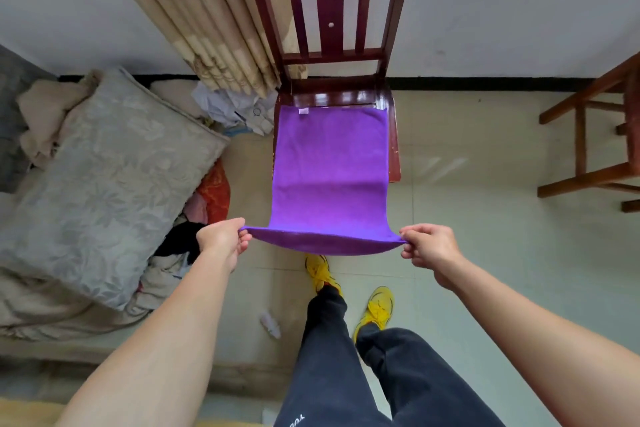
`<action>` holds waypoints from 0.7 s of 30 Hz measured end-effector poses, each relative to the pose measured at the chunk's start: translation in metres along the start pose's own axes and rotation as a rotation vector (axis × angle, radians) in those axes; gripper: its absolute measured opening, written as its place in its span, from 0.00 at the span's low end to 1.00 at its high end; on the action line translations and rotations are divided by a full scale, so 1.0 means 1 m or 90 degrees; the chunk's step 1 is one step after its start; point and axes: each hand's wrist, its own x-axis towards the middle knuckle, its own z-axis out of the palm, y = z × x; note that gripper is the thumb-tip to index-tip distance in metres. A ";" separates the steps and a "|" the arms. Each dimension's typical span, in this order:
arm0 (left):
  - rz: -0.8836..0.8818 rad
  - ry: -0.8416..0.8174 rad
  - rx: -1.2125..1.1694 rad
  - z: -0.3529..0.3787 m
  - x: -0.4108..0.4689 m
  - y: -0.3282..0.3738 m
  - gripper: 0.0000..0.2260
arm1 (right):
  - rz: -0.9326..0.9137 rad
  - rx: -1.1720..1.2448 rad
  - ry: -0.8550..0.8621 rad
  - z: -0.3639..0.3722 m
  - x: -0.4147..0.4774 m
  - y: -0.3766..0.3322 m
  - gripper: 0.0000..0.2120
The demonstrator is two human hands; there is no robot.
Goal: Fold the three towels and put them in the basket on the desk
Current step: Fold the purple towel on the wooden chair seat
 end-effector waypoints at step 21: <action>0.411 -0.088 0.529 0.116 0.128 0.177 0.06 | -0.172 -0.317 0.151 0.012 0.177 -0.155 0.06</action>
